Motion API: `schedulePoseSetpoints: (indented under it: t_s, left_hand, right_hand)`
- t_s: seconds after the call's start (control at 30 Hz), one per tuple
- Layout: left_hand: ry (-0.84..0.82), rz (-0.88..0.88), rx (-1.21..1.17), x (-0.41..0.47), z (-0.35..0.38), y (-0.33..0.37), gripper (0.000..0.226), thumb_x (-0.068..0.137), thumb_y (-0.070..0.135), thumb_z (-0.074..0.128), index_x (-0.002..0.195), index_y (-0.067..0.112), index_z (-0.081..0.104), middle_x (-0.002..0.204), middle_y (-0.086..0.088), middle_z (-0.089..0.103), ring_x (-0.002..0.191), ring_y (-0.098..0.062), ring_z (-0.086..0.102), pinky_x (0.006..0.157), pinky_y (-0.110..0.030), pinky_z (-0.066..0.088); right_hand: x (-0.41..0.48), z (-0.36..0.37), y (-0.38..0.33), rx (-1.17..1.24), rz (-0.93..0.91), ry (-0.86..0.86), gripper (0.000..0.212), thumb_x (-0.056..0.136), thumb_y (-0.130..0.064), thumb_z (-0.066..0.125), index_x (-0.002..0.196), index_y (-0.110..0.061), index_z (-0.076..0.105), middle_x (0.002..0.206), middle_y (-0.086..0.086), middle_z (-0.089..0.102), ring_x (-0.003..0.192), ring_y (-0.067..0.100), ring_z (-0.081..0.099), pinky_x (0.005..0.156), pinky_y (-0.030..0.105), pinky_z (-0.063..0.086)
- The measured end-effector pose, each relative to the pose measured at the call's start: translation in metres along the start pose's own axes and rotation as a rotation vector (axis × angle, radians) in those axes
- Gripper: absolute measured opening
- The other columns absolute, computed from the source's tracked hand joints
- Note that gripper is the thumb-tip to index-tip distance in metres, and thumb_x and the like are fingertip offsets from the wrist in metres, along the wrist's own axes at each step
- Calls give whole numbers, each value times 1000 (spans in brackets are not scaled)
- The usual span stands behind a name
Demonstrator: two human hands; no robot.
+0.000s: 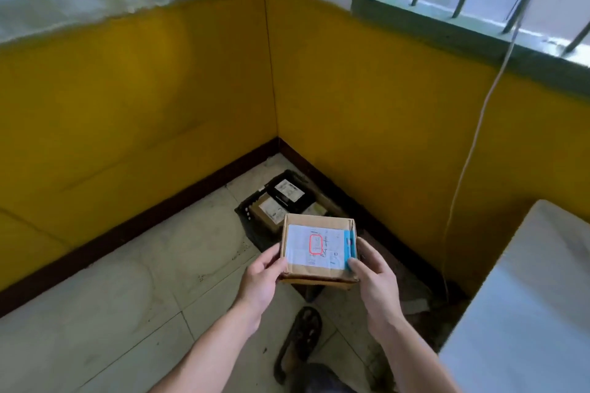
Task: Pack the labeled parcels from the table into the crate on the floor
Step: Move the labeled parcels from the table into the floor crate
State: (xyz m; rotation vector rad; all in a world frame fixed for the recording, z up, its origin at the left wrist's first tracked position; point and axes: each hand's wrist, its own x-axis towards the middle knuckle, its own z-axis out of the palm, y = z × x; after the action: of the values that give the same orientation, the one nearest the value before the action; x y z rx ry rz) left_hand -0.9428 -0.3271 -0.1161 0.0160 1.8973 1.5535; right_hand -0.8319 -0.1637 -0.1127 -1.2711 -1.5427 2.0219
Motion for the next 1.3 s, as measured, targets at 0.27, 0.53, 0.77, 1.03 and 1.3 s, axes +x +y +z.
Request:
schedulePoseSetpoints:
  t_s: [0.27, 0.53, 0.77, 1.03, 1.3]
  left_hand:
    - [-35, -161, 181, 155, 8, 33, 35, 95, 22, 62, 126, 38, 62, 103, 24, 70, 105, -2, 62, 96, -30, 45]
    - [-123, -321, 269, 268, 38, 9, 38, 91, 29, 67, 128, 34, 61, 113, 14, 69, 112, -9, 61, 103, -38, 45]
    - [-276, -353, 368, 393, 62, -47, 21, 94, 36, 62, 111, 47, 69, 103, 18, 72, 89, 2, 67, 68, -21, 49]
    - [-394, -345, 447, 524, 98, -136, 34, 96, 13, 59, 93, 45, 69, 87, 25, 73, 79, 12, 67, 56, -6, 49]
    - [-469, -266, 628, 577, 128, -184, 22, 96, 18, 61, 104, 38, 64, 108, 15, 64, 100, -7, 58, 74, -17, 49]
  right_hand:
    - [123, 43, 1, 51, 152, 143, 46, 93, -9, 61, 134, -28, 52, 125, -4, 63, 98, 0, 63, 70, 19, 55]
    - [222, 65, 38, 71, 314, 385, 40, 95, -10, 59, 127, -34, 59, 124, -9, 58, 93, -6, 54, 54, 8, 46]
    - [316, 79, 115, 8, 397, 504, 40, 97, -17, 58, 133, -34, 57, 133, -5, 56, 112, 5, 56, 66, 12, 48]
    - [412, 73, 184, -14, 460, 484, 37, 94, -15, 57, 96, -51, 62, 90, -30, 67, 85, -8, 64, 78, 23, 50]
    - [464, 61, 239, -42, 503, 443, 40, 94, -12, 53, 129, -30, 57, 119, -4, 65, 107, 18, 61, 87, 34, 53]
